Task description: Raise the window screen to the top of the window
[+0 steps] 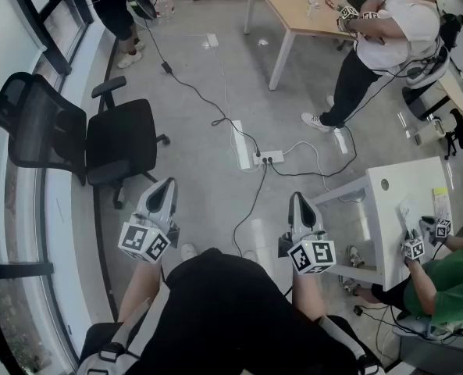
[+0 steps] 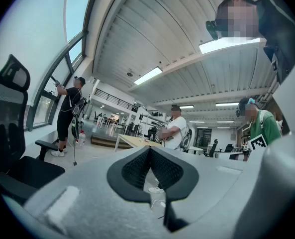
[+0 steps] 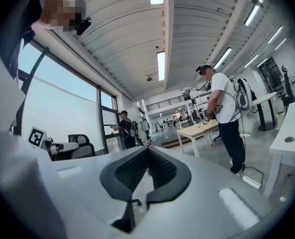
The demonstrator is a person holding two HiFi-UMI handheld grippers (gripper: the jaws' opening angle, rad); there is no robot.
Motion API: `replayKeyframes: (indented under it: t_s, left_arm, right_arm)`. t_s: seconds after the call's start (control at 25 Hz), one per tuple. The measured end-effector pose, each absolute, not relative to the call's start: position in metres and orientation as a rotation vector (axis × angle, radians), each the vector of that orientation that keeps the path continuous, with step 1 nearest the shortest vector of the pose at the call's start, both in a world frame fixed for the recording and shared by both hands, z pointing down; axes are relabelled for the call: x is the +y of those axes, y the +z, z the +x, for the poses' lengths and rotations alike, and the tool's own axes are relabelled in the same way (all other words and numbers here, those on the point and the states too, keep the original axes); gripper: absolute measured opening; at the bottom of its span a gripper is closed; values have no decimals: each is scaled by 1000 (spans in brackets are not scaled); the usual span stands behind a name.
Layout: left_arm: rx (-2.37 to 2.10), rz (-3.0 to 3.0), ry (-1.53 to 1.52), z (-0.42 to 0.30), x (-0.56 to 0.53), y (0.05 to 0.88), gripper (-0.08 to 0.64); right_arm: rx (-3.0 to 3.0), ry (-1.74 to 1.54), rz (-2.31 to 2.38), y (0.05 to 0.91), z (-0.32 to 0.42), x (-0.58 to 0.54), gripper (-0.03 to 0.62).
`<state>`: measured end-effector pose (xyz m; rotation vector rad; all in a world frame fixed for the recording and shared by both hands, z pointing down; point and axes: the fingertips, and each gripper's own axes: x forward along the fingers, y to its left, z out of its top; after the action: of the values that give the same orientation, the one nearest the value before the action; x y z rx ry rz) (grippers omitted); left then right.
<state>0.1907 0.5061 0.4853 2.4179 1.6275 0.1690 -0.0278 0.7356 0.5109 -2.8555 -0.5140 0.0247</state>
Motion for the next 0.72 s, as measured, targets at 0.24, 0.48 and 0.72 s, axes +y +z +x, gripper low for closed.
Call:
replayKeyframes:
  t_s: [0.24, 0.48, 0.72]
  left_arm:
    - [1630, 2408, 151, 191, 505, 484, 3]
    - [1618, 2408, 153, 193, 501, 486, 3]
    - [1605, 2401, 156, 196, 496, 491, 3]
  right_arm:
    - [-494, 21, -2884, 507, -25, 733, 3]
    - [-501, 18, -2873, 509, -25, 732, 3]
    - [-506, 16, -2872, 514, -23, 730, 3]
